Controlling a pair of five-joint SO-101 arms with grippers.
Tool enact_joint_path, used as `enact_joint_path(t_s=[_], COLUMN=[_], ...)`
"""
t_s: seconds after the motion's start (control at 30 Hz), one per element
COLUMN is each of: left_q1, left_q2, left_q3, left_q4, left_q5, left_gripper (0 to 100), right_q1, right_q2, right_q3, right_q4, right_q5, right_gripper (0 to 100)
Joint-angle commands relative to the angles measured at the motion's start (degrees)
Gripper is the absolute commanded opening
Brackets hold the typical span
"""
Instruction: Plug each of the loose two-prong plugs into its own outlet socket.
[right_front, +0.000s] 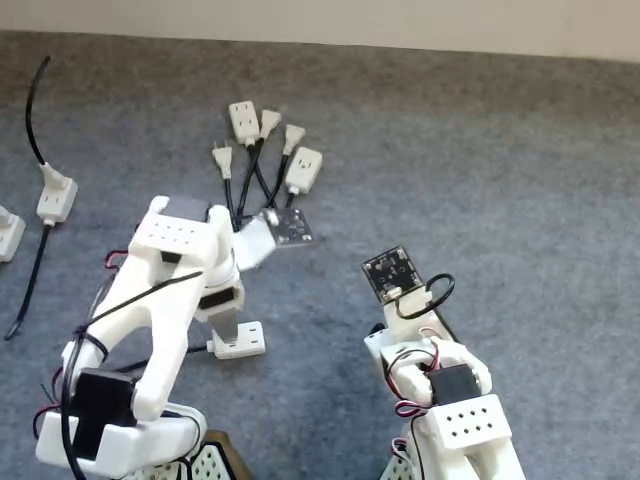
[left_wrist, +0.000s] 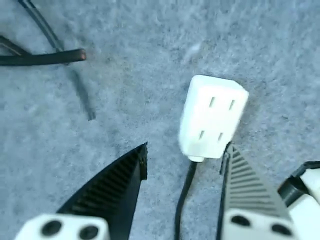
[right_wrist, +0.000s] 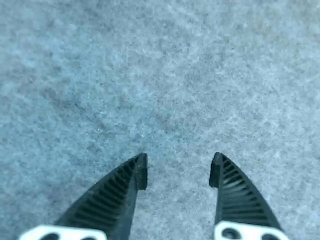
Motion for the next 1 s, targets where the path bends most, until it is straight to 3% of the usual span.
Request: enact_joint_path(t_s=[0.0,0.13,0.3,0.37,0.53,0.97], left_q1=[-1.5,-1.8,-4.1,-4.4,-4.6,-8.4], left_q2=[-3.0,-2.1,6.3,12.5,30.5,62.3], left_q3=[-7.5,-14.6,-17.5,-21.6,-36.9,-75.1], left_q4=[0.4,-3.4,-20.6,-23.9,-23.0,-3.5], left_q5=[9.6,28.2,46.7,49.1,53.3,53.6], left_gripper=[25,25,25,25,25,24], right_q1=[-0.7,-0.7,-0.7,-0.7,-0.7,-0.7], right_q2=[0.9,1.0,1.0,1.0,1.0,0.9], right_q3=[-0.4,-0.6,-0.5,-0.5,-0.4,-0.4], right_q4=[-0.7,-0.7,-0.7,-0.7,-0.9,-0.9], right_q5=[0.8,0.8,0.5,0.5,0.5,0.8], right_gripper=[20.1,20.1,20.1,20.1,20.1,20.1])
